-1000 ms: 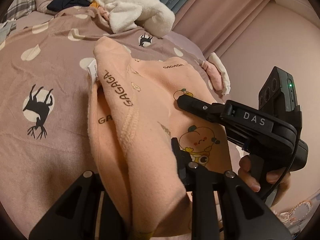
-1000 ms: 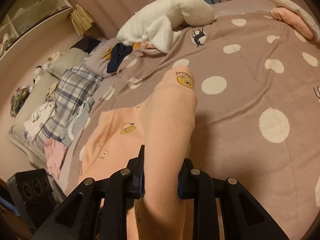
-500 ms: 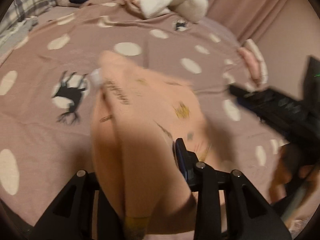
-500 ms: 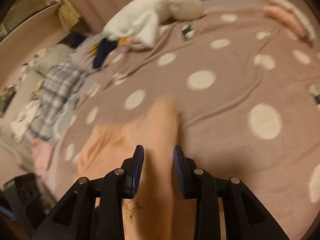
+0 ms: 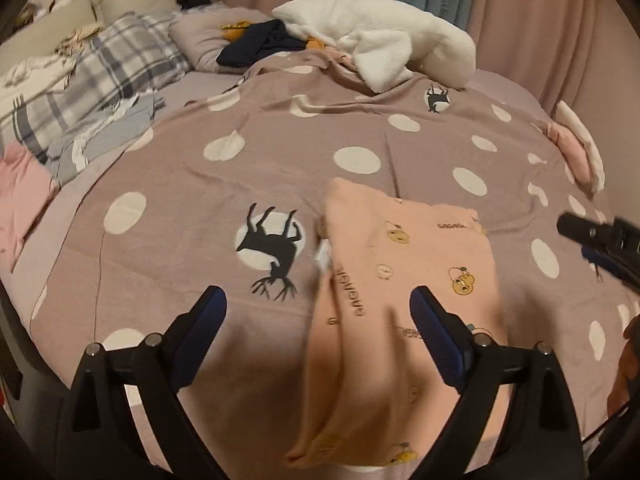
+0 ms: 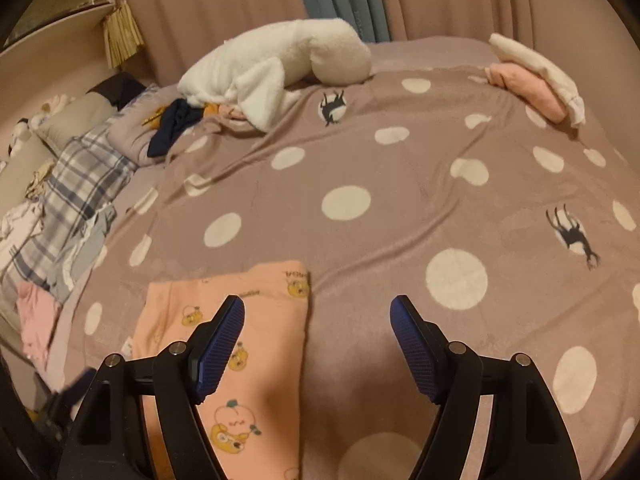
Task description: Fold small clothes
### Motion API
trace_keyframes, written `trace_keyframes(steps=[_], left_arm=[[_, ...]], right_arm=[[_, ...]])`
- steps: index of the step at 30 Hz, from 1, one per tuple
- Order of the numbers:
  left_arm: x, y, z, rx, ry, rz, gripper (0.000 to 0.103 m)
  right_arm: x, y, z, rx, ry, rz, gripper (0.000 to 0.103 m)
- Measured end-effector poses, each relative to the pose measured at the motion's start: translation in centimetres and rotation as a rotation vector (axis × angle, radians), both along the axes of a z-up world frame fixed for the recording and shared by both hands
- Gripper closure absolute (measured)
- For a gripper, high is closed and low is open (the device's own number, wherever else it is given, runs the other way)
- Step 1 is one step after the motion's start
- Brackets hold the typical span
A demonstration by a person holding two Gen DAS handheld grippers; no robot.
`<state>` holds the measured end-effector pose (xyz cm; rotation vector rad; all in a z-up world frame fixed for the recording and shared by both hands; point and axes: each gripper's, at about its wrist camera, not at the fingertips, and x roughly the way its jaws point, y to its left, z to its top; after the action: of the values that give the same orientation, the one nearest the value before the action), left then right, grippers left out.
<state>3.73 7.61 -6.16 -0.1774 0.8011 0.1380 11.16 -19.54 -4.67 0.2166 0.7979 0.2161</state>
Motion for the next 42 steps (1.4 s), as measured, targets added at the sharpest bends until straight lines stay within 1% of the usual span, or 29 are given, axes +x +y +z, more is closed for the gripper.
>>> trace_keyframes(steps=[1,2,3,5,6,8,10,11,13,14,15,17,19,21,23,25,30,32,34,36,38,39,42], left_arm=[[0.0,0.6,0.1,-0.035,0.005,-0.007,0.010],[0.0,0.9,0.1,-0.054,0.011,-0.011,0.009],[-0.1,1.1,0.3,-0.061,0.018,-0.014,0.005],[-0.8,0.9,0.9,-0.044,0.017,-0.038,0.001],[-1.2,0.8,1.2,-0.038,0.015,-0.055,0.000],[-2.2,0.6,1.7,-0.080,0.012,-0.073,0.000],[-2.9,0.5,2.2,-0.153,0.024,-0.103,0.000],[-2.9,0.2,2.4,-0.163,0.043,-0.125,0.000],[-3.1,-0.7,2.7,-0.135,0.074,-0.148,0.000],[-3.4,-1.2,3.0,-0.109,0.075,-0.149,0.000],[-3.8,-1.7,3.4,-0.084,0.057,-0.144,0.000],[-4.4,-2.4,3.9,-0.076,0.038,-0.137,0.000],[-4.8,-3.1,4.3,-0.092,0.057,-0.164,0.000],[-5.1,-3.7,4.4,-0.116,0.063,-0.191,0.000],[-5.2,-4.4,4.4,-0.112,0.079,-0.211,0.000],[-5.2,-5.0,4.5,-0.116,0.087,-0.238,0.000],[-4.8,-6.0,4.5,-0.067,0.071,-0.219,0.000],[-4.5,-6.1,4.3,-0.082,0.076,-0.222,0.000],[-4.4,-6.1,4.3,-0.091,0.072,-0.222,0.000],[-4.2,-6.2,4.3,-0.057,0.072,-0.212,0.000],[-4.0,-6.3,4.1,-0.010,0.084,-0.193,0.000],[-3.9,-6.2,4.0,-0.004,0.090,-0.181,0.000],[-3.8,-5.7,3.9,-0.035,0.092,-0.181,0.000]], right_arm=[[0.4,0.4,-0.1,0.001,0.010,0.003,0.027],[0.5,0.5,-0.1,0.002,0.022,0.001,0.027],[0.4,0.4,0.0,-0.001,0.037,-0.006,0.027],[0.2,0.8,0.2,-0.026,0.073,-0.016,0.027],[0.2,0.9,0.2,-0.038,0.089,-0.017,0.026],[-0.5,1.2,0.5,-0.047,0.129,-0.002,0.022],[-1.3,1.2,0.9,-0.006,0.131,0.027,0.018],[-1.8,1.2,1.0,0.019,0.131,0.042,0.015],[-2.5,1.1,1.2,0.040,0.144,0.064,0.007],[-2.9,1.0,1.3,0.042,0.154,0.070,0.006],[-3.4,0.9,1.5,0.044,0.159,0.072,0.006],[-4.1,0.5,1.7,0.039,0.145,0.053,0.006],[-4.6,0.3,2.0,0.007,0.148,0.022,0.004],[-5.2,0.3,2.2,-0.070,0.158,0.007,0.004],[-5.7,0.3,2.8,-0.106,0.125,0.020,0.004],[-6.2,0.2,3.3,-0.118,0.100,0.034,0.004],[-6.2,0.6,3.7,-0.176,0.072,0.029,0.004],[-5.7,0.8,3.2,-0.174,0.091,0.039,0.004],[-5.2,1.2,2.3,-0.156,0.141,0.047,0.004],[-4.6,1.4,1.6,-0.152,0.178,0.043,0.003],[-4.7,1.7,1.4,-0.157,0.185,0.035,0.003],[-4.5,1.8,1.3,-0.159,0.186,0.032,0.004],[-4.7,2.4,1.1,-0.167,0.189,0.046,0.003]])
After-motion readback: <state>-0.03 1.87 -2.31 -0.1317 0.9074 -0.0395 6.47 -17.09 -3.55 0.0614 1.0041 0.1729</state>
